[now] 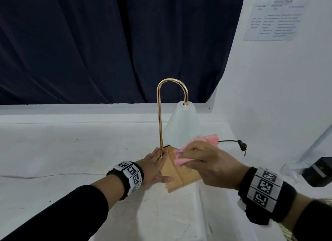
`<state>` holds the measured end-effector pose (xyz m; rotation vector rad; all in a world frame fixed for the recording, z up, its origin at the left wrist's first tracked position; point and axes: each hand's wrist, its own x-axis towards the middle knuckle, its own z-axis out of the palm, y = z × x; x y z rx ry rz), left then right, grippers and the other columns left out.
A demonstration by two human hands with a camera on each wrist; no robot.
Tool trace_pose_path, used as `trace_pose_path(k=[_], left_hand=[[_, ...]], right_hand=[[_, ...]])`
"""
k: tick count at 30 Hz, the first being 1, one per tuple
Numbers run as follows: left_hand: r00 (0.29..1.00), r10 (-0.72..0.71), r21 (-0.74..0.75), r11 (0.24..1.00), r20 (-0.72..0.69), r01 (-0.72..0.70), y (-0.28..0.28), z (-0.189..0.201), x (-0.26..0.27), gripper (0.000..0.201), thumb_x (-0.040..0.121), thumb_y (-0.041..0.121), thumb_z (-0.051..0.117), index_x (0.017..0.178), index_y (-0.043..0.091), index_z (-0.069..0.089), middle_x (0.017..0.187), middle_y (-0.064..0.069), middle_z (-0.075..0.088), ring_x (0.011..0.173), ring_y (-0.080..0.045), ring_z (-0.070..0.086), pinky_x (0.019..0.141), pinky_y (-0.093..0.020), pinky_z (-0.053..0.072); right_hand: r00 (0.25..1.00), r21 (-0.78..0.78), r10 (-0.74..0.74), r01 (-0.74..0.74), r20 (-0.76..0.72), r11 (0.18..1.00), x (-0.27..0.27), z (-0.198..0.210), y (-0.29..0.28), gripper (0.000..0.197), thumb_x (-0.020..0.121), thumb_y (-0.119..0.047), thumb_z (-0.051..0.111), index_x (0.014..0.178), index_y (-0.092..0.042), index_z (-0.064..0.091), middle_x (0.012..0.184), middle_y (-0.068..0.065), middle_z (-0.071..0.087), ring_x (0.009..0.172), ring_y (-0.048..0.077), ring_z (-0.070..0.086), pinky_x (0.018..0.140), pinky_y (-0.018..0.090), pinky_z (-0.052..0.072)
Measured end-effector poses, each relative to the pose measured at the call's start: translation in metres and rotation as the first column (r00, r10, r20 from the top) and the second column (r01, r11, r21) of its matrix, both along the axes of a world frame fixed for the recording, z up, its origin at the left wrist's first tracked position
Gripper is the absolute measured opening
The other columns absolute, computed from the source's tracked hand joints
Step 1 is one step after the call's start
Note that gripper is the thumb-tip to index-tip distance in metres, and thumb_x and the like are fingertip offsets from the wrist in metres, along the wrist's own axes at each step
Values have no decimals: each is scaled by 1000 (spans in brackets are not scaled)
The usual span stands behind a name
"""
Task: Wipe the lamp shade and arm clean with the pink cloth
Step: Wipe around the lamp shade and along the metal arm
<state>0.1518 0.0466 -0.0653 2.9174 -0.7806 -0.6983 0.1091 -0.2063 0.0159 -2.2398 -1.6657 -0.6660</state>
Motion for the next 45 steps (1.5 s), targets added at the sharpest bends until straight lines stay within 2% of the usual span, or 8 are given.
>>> trace_pose_path(k=[6, 11, 16, 23, 28, 34, 41, 45], left_hand=[[1000, 23, 10, 1000, 4, -23, 0, 2, -2, 109, 88, 80, 34, 157, 14, -17, 164, -14, -23, 151, -23, -25, 125, -42, -3], [997, 78, 4, 997, -4, -78, -5, 13, -11, 105, 91, 75, 39, 158, 15, -16, 166, -9, -21, 152, -22, -21, 123, -40, 1], [995, 79, 68, 994, 57, -83, -17, 10, -32, 94, 97, 69, 31, 158, 6, -2, 166, -22, -9, 154, -30, -9, 125, -45, 4], [971, 212, 96, 970, 108, -222, -44, 3, -53, 118, 85, 85, 28, 156, -4, -5, 163, -28, -10, 154, -34, -7, 126, -42, 2], [973, 190, 91, 975, 128, -203, -42, 6, -53, 102, 95, 69, 38, 157, -2, -2, 164, -29, -7, 154, -35, -5, 126, -40, 3], [985, 148, 59, 986, 89, -153, -33, 13, -48, 99, 97, 63, 42, 157, -2, -3, 166, -23, -8, 155, -28, -8, 125, -37, -1], [1000, 3, 40, 999, 0, -3, 1, 29, -36, 84, 103, 41, 50, 158, 1, 1, 167, -16, -10, 155, -20, -7, 124, -29, -1], [998, -57, 24, 998, -12, 57, 24, 33, -31, 73, 104, 31, 49, 159, 7, 7, 168, -9, -7, 154, -14, -7, 120, -24, -4]], right_hand=[[996, 246, -72, 58, 48, 967, -8, 35, -1, 31, 90, 15, 53, 92, -3, 78, 112, 1, 76, 108, 26, 69, 86, 42, 51], [920, 626, -370, 215, 128, 749, -2, 78, -1, 23, 91, 11, 68, 104, -5, 79, 116, 5, 75, 112, 31, 67, 90, 51, 50], [954, 253, -298, 283, 26, 925, 23, 46, 26, 43, 100, 5, 57, 140, -11, 61, 161, 10, 39, 155, 32, 22, 127, 57, 12], [954, 23, -276, 275, 114, 961, 27, 12, 21, 77, 89, 8, 33, 160, -17, 19, 170, -1, -13, 158, 23, -13, 127, 51, -4], [984, -104, -150, 160, 99, 982, 5, -1, -3, 74, 93, 13, 56, 157, -11, 29, 170, 12, 13, 159, 28, 5, 129, 49, 5], [991, -295, -111, 129, 78, 947, 0, 1, -33, 76, 78, 8, 29, 148, -14, 48, 166, 6, 24, 158, 21, 5, 129, 34, 0], [951, 178, -292, 271, 106, 946, -10, 39, -22, 67, 81, 26, 34, 137, 1, 60, 153, 21, 47, 147, 33, 41, 120, 48, 36], [955, 196, -281, 259, 95, 946, 6, 60, 14, 76, 83, 25, 38, 151, -9, 40, 161, 17, 33, 154, 30, 24, 127, 45, 23]])
